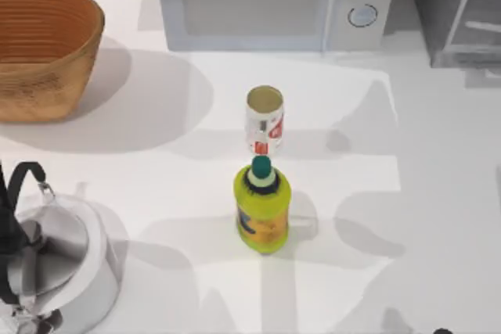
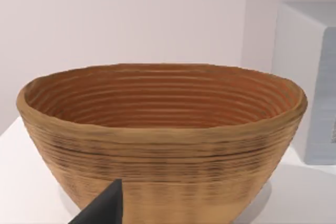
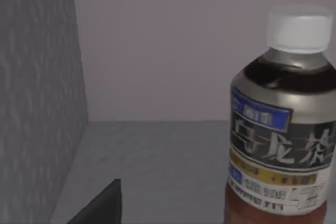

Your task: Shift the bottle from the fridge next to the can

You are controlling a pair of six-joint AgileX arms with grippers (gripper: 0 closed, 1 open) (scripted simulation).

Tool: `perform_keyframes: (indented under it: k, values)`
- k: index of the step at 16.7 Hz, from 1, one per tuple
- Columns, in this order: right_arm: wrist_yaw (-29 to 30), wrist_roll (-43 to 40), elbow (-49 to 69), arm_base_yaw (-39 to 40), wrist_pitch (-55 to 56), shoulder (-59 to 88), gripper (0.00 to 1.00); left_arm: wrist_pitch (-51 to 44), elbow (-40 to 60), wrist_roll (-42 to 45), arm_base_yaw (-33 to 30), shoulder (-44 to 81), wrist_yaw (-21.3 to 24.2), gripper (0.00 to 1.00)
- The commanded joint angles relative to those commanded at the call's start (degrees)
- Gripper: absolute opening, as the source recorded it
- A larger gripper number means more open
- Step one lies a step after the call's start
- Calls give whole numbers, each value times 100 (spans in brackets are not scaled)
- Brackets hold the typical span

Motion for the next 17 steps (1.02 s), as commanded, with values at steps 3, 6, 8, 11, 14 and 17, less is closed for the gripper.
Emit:
perform_keyframes:
  k: [3, 6, 8, 11, 14, 17]
  values:
    - [-116, -3, 576, -135, 625, 1081, 100, 0, 0, 0, 0, 0, 0, 100]
    - [-178, -8, 903, -205, 978, 1610, 100, 0, 0, 0, 0, 0, 0, 100]
    - [-185, -9, 938, -212, 1016, 1664, 100, 0, 0, 0, 0, 0, 0, 100]
    - [-177, -9, 913, -181, 1002, 1650, 100, 0, 0, 0, 0, 0, 0, 100]
    - [-148, -10, 1141, -174, 917, 1774, 100, 0, 0, 0, 0, 0, 0, 100]
    - [-94, -13, 1722, -127, 663, 2097, 100, 0, 0, 0, 0, 0, 0, 100]
